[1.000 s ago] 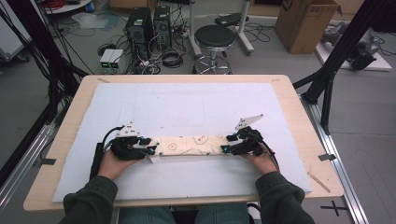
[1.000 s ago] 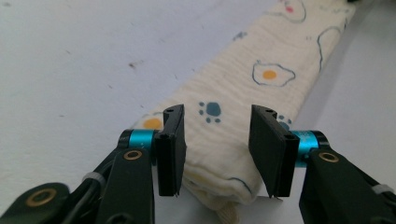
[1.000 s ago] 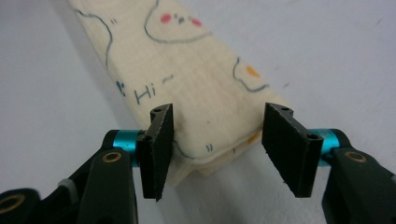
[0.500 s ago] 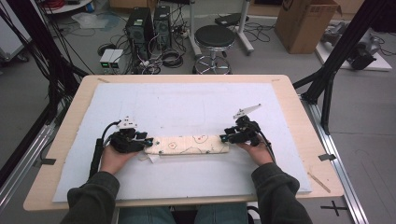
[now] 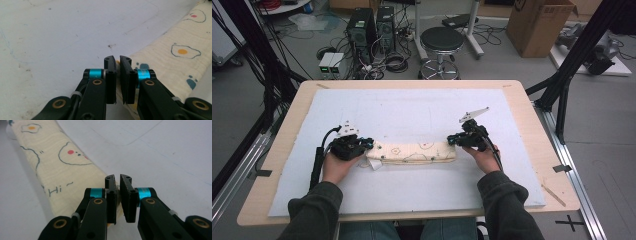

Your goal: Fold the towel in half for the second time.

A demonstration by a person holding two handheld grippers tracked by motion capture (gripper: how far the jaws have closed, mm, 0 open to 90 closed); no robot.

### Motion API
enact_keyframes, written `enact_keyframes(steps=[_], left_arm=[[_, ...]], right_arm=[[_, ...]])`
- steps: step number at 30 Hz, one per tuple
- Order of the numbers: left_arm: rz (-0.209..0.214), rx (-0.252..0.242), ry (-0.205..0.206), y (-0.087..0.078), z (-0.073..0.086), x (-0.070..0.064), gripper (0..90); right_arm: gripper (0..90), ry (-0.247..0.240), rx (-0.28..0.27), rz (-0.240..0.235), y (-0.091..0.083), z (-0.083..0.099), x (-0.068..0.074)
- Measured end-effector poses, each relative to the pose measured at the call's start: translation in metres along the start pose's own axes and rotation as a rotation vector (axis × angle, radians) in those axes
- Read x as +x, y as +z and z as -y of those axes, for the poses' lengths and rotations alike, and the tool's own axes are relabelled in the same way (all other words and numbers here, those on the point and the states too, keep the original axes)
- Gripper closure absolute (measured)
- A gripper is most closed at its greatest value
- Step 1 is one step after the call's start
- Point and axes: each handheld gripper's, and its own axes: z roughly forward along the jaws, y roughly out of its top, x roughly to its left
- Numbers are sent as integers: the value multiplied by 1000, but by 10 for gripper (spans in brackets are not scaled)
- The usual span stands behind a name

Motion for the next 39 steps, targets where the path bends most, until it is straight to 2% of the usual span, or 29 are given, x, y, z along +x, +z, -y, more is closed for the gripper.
enact_keyframes(steps=[3, 5, 7, 9, 11, 13, 15, 17, 19, 22, 24, 26, 30, 32, 39], left_arm=[[-12, 32, 15, 7, 0, 1, 798], [-5, 41, 6, 7, 1, 1, 751], [0, 32, 1, 3, 0, 2, 715], [11, -11, -14, -4, -3, 1, 662], [26, -36, -15, -9, -4, 0, 646], [68, -51, -14, -14, -5, -3, 639], [113, -34, 19, -15, -4, -9, 643], [145, 4, 52, -12, -2, -15, 648], [153, 33, 75, -9, 3, -20, 648], [148, 84, 78, -4, 12, -19, 646], [152, 78, 72, -4, 15, -18, 647], [140, 76, 88, -4, 14, -19, 646], [127, 82, 106, -1, 15, -21, 644], [127, 83, 109, -1, 16, -21, 644], [119, 80, 111, -1, 16, -22, 645]], right_arm=[[836, 10, 17, 21, 7, 1, -4], [820, 20, 30, 26, 11, 2, -5], [749, 25, 14, 25, 10, 2, -6], [682, 30, -11, 15, 4, 2, -4], [663, 14, -43, 15, -3, 0, 0], [650, 4, -78, -14, -11, 0, 6], [647, -16, -98, -59, -13, 1, 14], [632, -50, -50, -78, -9, 1, 22], [629, -78, -29, -78, -4, 4, 28], [615, -83, 15, -66, 3, 11, 29], [605, -73, 28, -62, 5, 17, 27], [595, -73, 25, -60, 5, 21, 26], [592, -107, 25, -33, 6, 24, 28], [591, -126, 19, -27, 6, 26, 29], [588, -140, -8, -21, 6, 30, 29]])
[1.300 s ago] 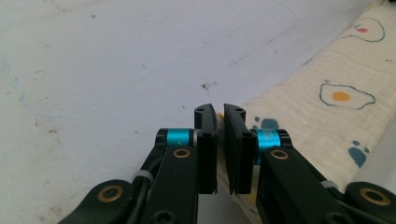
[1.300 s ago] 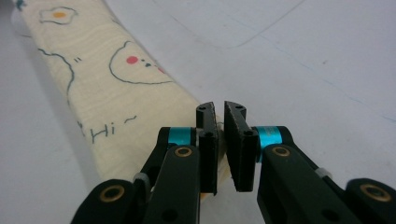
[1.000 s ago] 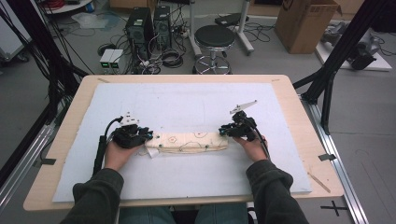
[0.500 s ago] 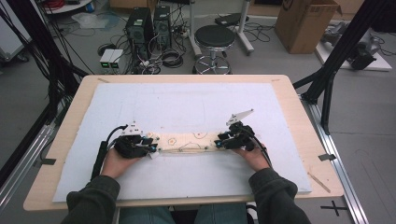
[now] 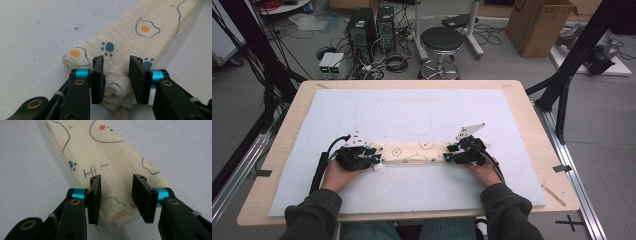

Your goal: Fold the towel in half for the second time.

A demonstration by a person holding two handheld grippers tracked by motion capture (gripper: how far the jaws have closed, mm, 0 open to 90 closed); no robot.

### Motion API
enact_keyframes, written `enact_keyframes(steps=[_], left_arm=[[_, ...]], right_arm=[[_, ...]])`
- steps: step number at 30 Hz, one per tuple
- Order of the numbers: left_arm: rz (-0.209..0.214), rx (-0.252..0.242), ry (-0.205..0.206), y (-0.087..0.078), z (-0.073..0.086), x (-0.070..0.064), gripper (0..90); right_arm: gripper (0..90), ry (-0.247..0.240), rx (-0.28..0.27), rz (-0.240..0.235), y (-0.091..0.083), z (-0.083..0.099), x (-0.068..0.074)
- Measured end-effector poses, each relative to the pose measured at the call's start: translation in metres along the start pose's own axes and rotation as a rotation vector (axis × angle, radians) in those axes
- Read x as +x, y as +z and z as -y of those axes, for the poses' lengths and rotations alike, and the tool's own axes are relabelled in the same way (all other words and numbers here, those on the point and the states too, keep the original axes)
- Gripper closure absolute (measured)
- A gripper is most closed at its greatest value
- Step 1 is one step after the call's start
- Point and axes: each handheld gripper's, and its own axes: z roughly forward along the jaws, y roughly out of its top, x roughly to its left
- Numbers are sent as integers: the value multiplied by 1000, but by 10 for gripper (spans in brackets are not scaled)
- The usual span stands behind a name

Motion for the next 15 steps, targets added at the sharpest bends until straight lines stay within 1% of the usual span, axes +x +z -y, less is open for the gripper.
enact_keyframes(steps=[1, 3, 6, 8, 11, 15], left_arm=[[-3, 4, 4, 0, 0, 0, 645], [-3, 4, 4, 0, 0, 0, 643], [0, 3, -1, 0, -1, 0, 637], [1, -5, -8, -2, -2, 0, 615], [0, -44, -25, -8, -3, 1, 574], [8, -92, -64, -16, -5, 6, 544]], right_arm=[[587, 5, 2, 2, 0, 0, 0], [586, 1, -1, 3, 0, 0, 1], [582, 1, 2, 3, 0, 0, 0], [551, 8, -1, 1, 0, -1, 0], [499, 48, -34, -24, -4, -1, -1], [472, 68, -90, -25, -12, -1, -3]])
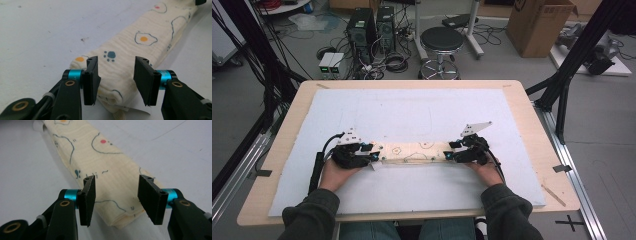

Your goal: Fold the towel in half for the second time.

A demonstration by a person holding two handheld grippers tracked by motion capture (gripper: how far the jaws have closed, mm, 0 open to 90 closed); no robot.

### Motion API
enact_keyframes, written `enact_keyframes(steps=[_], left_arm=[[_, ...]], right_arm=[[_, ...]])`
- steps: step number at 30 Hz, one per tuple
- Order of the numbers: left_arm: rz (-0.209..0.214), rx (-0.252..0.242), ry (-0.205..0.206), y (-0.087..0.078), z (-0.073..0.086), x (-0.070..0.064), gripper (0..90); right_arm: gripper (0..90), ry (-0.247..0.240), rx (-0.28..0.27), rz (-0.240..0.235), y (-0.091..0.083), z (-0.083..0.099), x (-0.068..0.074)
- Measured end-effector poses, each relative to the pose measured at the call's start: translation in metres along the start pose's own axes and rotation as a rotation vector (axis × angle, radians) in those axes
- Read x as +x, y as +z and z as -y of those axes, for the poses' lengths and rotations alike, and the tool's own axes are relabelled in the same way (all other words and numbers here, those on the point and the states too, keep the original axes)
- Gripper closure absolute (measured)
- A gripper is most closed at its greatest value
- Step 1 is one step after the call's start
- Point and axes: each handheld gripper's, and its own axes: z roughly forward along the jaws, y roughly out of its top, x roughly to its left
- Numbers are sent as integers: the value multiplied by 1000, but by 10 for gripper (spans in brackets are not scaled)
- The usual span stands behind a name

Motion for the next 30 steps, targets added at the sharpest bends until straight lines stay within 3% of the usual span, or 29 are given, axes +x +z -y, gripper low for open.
enact_keyframes(steps=[7, 12, 19, 30], left_arm=[[-4, 5, 1, -1, -2, -1, 502], [-4, -17, -21, -5, -3, -2, 484], [-3, -20, -7, -9, -8, -3, 460], [-19, -39, -18, -15, -12, -4, 412]], right_arm=[[417, 23, -22, 22, -6, 0, -3], [391, 36, -32, 34, -9, 1, -3], [347, 56, -52, 49, -15, -1, -4], [274, 58, -59, 82, -23, -10, -4]])
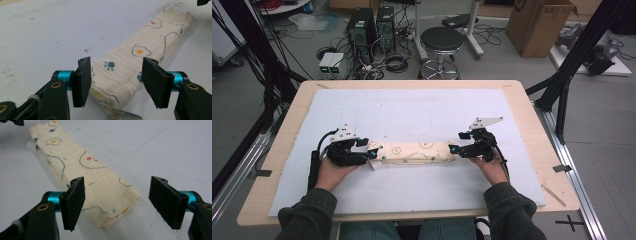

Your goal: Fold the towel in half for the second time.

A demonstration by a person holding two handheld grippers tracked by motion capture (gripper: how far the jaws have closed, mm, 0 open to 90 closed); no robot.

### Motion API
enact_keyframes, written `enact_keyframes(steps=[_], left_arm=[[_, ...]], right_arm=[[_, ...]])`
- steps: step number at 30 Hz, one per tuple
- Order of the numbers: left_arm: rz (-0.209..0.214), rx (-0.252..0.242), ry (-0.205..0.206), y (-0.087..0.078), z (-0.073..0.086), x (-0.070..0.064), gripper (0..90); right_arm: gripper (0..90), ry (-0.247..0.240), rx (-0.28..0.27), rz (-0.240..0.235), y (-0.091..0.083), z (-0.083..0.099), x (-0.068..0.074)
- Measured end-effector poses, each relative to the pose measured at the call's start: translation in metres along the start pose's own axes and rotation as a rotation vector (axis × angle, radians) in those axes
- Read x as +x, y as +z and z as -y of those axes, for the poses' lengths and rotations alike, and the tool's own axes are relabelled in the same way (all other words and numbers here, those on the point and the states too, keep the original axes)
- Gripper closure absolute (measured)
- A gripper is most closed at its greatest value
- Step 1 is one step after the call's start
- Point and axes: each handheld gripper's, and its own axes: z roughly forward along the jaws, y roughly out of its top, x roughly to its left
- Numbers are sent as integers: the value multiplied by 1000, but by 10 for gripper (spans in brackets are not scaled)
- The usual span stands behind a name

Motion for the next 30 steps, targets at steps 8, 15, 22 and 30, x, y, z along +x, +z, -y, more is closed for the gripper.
enact_keyframes(steps=[8, 15, 22, 30], left_arm=[[-5, -2, 3, -5, -1, 0, 374], [-12, -6, 4, -9, -1, -2, 357], [-17, -11, 13, -15, -2, -3, 341], [-26, -14, 13, -23, 0, -3, 336]], right_arm=[[226, 6, 5, 18, -2, -1, 0], [197, 19, -3, 25, -6, -1, 0], [173, 24, -12, 34, -11, 0, 1], [165, 21, -26, 37, -15, 0, 3]])
